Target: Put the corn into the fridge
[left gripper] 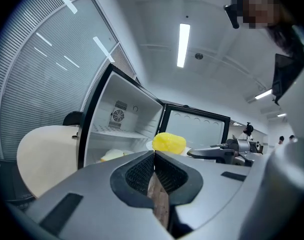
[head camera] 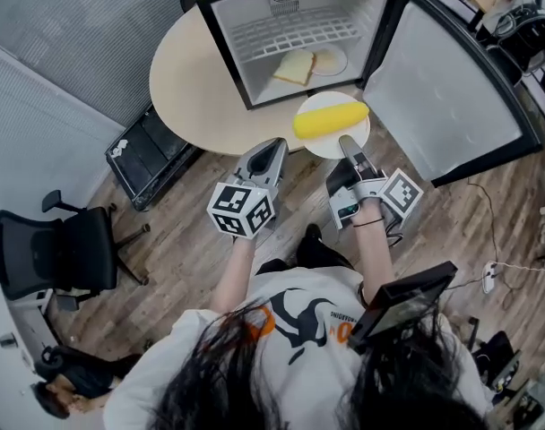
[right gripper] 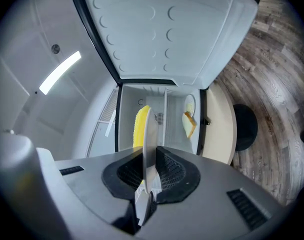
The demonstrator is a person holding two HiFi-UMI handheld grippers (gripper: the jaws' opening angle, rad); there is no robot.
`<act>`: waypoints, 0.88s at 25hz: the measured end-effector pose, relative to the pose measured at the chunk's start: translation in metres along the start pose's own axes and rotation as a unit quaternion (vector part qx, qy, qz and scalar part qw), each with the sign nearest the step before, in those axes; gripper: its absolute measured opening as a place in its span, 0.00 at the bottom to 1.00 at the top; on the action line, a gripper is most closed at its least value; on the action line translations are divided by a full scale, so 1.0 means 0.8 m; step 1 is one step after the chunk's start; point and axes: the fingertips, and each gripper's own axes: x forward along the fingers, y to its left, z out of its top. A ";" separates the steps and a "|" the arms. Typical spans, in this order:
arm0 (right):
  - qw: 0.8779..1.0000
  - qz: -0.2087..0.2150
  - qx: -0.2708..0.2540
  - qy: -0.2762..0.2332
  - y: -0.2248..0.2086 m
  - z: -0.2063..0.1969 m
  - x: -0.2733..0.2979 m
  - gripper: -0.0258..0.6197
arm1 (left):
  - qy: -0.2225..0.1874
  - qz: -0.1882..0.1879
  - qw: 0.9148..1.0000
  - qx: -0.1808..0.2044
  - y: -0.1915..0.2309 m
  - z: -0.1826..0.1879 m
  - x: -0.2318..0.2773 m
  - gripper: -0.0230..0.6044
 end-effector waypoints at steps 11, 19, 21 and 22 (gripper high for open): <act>0.999 0.005 0.001 0.044 -0.006 0.045 0.084 0.10 | -0.006 0.031 1.000 0.001 0.033 0.015 0.071 0.06; 0.999 0.010 0.001 0.047 -0.004 0.070 0.130 0.10 | 0.004 0.029 1.000 0.003 0.048 0.020 0.104 0.06; 0.999 0.010 0.001 0.045 -0.002 0.073 0.142 0.10 | 0.004 0.027 1.000 0.004 0.055 0.024 0.111 0.06; 0.999 0.009 0.000 0.044 -0.002 0.074 0.148 0.10 | 0.005 0.024 1.000 0.005 0.058 0.026 0.114 0.06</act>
